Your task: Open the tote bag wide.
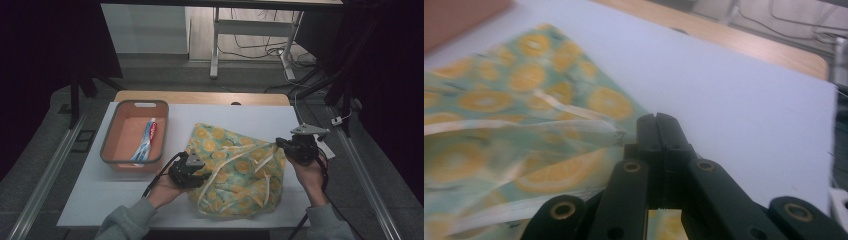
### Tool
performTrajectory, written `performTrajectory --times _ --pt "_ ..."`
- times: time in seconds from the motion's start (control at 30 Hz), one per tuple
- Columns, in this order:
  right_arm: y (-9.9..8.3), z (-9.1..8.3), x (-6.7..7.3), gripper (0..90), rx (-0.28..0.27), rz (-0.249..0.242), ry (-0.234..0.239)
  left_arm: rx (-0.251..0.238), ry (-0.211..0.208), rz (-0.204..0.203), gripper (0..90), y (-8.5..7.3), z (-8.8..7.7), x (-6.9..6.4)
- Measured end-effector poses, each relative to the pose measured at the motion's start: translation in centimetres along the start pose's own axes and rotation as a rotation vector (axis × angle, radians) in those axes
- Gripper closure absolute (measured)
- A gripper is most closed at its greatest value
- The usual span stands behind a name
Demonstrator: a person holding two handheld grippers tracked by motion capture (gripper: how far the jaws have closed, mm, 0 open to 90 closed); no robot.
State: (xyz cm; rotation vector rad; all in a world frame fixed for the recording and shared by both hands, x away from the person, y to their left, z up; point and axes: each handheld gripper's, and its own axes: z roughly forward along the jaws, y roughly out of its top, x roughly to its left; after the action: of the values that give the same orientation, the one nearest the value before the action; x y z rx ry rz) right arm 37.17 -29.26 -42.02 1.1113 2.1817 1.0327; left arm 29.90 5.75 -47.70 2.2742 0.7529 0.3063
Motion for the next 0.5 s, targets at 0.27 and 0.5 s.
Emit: performTrajectory --times 0.27,0.5 --pt "-2.4 5.4 -3.1 72.3 0.131 0.089 0.074 0.001 -0.054 0.025 43.3 0.5 0.5 -1.0" --pt "0.1 0.7 -0.3 41.5 0.001 0.059 0.149 0.006 -0.052 0.030 41.3 0.3 0.1 -1.1"
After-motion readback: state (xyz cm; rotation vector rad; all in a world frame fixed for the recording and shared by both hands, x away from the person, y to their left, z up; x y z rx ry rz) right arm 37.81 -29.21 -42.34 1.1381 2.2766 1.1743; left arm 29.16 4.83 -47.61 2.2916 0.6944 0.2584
